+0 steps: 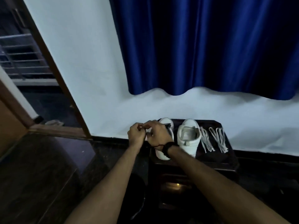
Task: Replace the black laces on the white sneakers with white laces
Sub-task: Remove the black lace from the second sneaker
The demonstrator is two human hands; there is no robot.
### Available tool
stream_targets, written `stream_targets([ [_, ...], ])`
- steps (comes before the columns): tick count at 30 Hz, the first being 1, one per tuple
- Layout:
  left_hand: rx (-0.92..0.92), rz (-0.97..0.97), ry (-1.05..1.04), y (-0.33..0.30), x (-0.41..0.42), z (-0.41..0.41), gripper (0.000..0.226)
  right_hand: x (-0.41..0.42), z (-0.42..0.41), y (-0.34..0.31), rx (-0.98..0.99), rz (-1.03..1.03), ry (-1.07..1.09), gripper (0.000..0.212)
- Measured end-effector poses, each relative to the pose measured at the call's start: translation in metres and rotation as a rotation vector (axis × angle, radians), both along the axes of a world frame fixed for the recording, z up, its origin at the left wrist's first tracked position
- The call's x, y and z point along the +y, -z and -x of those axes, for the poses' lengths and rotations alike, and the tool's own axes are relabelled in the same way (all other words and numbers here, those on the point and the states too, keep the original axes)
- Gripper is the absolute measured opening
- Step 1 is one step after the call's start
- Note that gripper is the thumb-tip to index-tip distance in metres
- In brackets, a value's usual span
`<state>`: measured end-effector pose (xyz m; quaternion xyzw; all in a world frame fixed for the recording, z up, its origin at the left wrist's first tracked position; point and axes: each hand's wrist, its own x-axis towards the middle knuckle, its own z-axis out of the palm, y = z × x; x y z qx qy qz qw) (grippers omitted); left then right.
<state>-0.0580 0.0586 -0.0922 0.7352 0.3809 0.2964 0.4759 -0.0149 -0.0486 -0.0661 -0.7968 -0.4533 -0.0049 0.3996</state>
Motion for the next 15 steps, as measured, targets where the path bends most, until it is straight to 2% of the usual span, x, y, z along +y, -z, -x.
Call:
stream_targets([
  [2,0.031,-0.011,0.066,-0.017,-0.013,-0.018,0.008,-0.021,-0.020,-0.015,-0.026,-0.032,0.149,0.025],
  [4,0.120,-0.015,0.102,-0.026,-0.022,-0.034,0.026,-0.040,-0.042,-0.019,0.002,0.008,0.263,0.024],
  [6,0.275,-0.088,0.140,-0.031,-0.031,-0.046,0.035,-0.054,-0.060,-0.014,0.041,0.164,0.280,0.031],
  [8,0.435,-0.215,0.158,-0.033,-0.039,-0.050,0.029,-0.062,-0.071,-0.005,0.078,0.270,0.289,0.034],
  [10,0.520,-0.331,0.129,-0.033,-0.041,-0.052,0.024,-0.066,-0.076,0.006,0.094,0.253,0.287,0.029],
  [13,0.633,-0.471,0.126,-0.034,-0.038,-0.054,0.029,-0.069,-0.079,0.015,0.102,0.207,0.292,0.023],
  [15,0.645,-0.386,0.117,-0.035,-0.032,-0.052,0.027,-0.072,-0.079,0.021,0.116,0.207,0.319,0.024],
])
